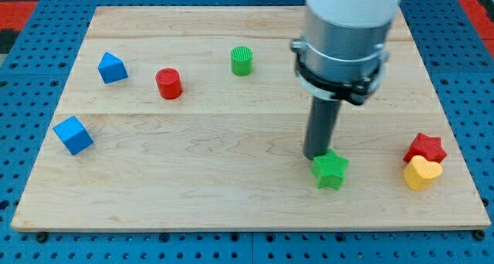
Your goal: Slide the green star closer to the yellow heart
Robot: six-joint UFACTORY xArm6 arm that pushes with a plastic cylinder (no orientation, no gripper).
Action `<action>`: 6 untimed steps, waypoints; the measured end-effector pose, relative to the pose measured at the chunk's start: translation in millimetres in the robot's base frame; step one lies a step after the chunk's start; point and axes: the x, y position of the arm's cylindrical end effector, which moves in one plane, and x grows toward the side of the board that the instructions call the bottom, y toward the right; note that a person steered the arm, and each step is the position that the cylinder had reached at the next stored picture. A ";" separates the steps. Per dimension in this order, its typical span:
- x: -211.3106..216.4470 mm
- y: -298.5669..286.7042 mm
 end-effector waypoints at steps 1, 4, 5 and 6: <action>-1.0 -7.3; 42.6 9.9; 42.6 42.1; 42.6 33.0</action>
